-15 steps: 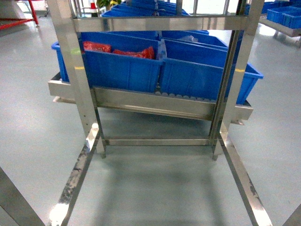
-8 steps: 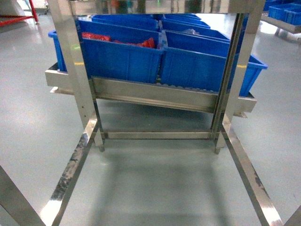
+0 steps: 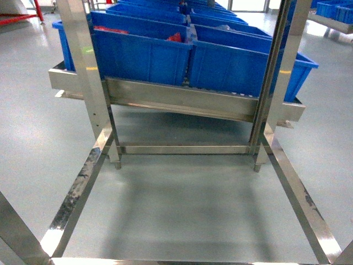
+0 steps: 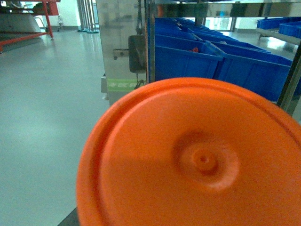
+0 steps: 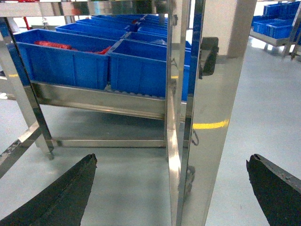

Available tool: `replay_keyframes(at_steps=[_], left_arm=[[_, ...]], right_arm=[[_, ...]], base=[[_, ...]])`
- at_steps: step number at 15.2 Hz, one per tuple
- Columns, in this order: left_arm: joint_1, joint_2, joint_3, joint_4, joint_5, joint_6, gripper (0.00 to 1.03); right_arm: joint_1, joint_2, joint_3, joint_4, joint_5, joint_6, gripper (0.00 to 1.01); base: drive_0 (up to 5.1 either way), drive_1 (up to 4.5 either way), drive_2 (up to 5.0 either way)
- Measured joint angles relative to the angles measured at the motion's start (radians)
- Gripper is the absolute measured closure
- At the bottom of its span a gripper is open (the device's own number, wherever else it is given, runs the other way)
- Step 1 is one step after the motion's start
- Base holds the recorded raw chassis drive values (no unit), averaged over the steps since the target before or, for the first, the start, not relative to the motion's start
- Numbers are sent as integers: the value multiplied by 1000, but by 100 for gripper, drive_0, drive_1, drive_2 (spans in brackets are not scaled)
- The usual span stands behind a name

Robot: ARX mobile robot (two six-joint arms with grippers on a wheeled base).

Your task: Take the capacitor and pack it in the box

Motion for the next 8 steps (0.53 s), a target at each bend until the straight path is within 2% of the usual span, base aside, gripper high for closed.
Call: replay_keyframes(at_steps=[6, 8], left_arm=[[0, 0, 0, 0, 0, 0, 59], [0, 0, 0, 1, 2, 0, 59]], right_arm=[[0, 0, 0, 0, 0, 0, 3], [0, 0, 0, 0, 1, 0, 3]], base=[[0, 0, 0], [-418, 266, 175]])
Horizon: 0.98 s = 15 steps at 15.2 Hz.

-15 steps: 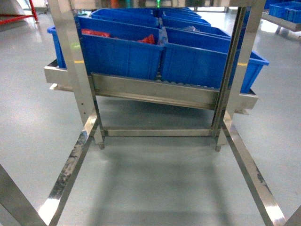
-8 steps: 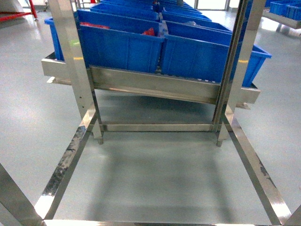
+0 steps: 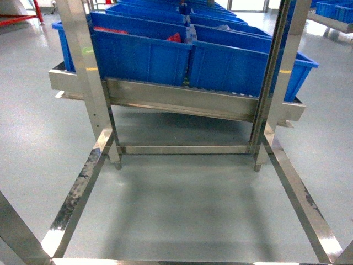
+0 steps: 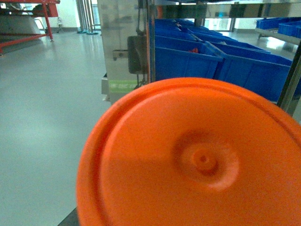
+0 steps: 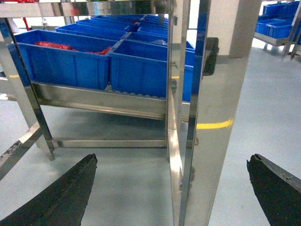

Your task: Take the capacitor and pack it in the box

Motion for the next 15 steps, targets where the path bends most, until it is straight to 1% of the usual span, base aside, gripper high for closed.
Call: replay_keyframes(at_steps=[6, 15], left_arm=[[0, 0, 0, 0, -1, 0, 59], [-1, 0, 0, -2, -1, 0, 59]], right_arm=[[0, 0, 0, 1, -1, 0, 3], [0, 0, 0, 4, -2, 0, 3]], base=[[-479, 343, 164], [-490, 249, 249]])
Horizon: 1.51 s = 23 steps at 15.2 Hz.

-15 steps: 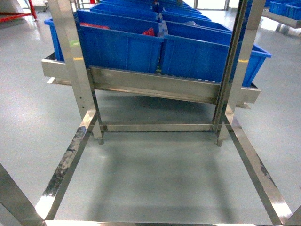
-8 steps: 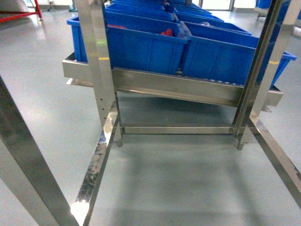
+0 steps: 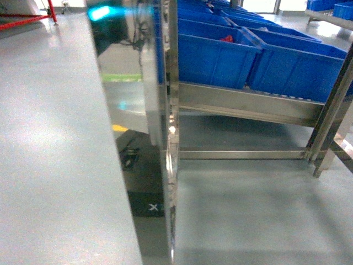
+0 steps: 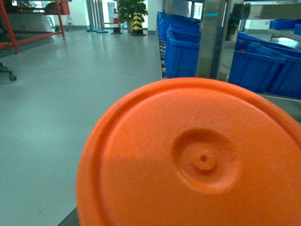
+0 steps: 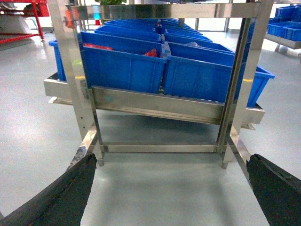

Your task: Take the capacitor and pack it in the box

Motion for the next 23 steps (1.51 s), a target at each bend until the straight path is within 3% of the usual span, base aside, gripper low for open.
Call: replay_keyframes(at_steps=[23], left_arm=[[0, 0, 0, 2, 0, 0, 59]], right_arm=[[0, 0, 0, -3, 0, 0, 3]], base=[[-494, 242, 242]])
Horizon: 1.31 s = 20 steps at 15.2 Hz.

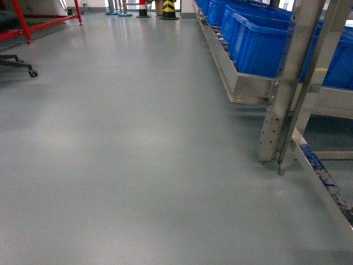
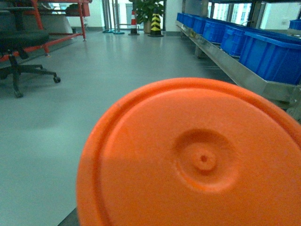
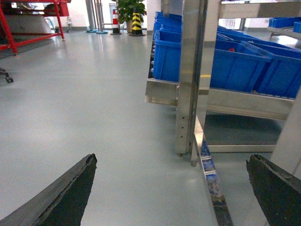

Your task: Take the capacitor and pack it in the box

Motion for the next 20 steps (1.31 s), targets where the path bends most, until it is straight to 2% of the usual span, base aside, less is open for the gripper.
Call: replay_keyframes(at_steps=[20], left_arm=[[0, 0, 0, 2, 0, 0, 59]], right_arm=[[0, 0, 0, 0, 0, 0, 3]], base=[[-495, 241, 241]])
